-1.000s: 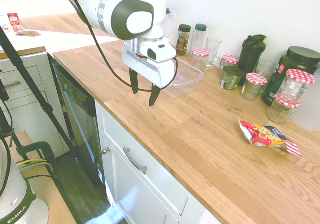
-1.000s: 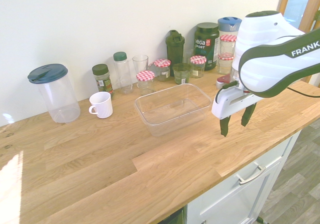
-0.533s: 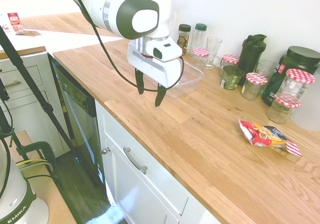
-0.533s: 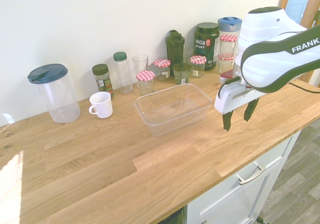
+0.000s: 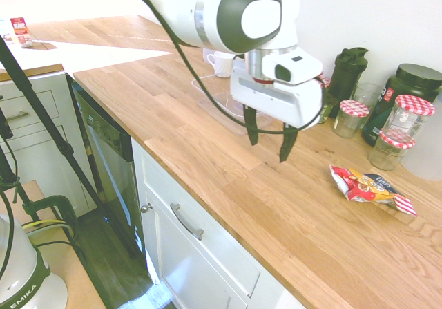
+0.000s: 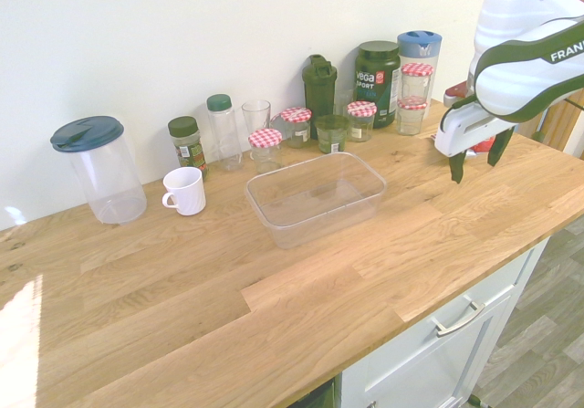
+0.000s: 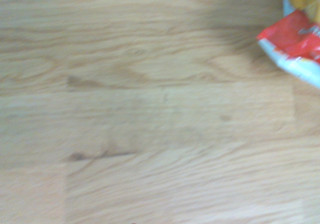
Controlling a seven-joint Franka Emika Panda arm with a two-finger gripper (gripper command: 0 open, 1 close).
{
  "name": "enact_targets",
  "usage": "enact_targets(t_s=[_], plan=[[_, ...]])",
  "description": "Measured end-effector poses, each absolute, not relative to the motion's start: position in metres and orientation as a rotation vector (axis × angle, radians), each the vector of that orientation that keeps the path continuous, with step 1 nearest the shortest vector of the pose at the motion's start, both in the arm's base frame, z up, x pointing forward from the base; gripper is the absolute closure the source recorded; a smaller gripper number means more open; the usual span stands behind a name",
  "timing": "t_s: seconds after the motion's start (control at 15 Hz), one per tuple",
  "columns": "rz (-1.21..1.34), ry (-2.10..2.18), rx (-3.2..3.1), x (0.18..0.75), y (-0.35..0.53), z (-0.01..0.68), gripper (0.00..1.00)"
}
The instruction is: Put the chip bag into the container
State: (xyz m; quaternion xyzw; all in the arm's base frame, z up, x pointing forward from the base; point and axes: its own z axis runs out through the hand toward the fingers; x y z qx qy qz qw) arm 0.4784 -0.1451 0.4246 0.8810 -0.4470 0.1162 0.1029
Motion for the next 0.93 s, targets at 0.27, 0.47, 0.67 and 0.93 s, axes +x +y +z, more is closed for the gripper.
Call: enact_targets(t_s=[0.27,0.47,0.67,0.93], plan=[[0.414,-1.263,2.52,0.52,-0.168,0.41,0.0],[0.453,-1.234,2.482,0.547,-0.177,0.403,0.0],[0.456,-1.221,2.46,0.566,-0.185,0.392,0.0],[0.435,-1.224,2.437,0.58,-0.197,0.376,1.0]])
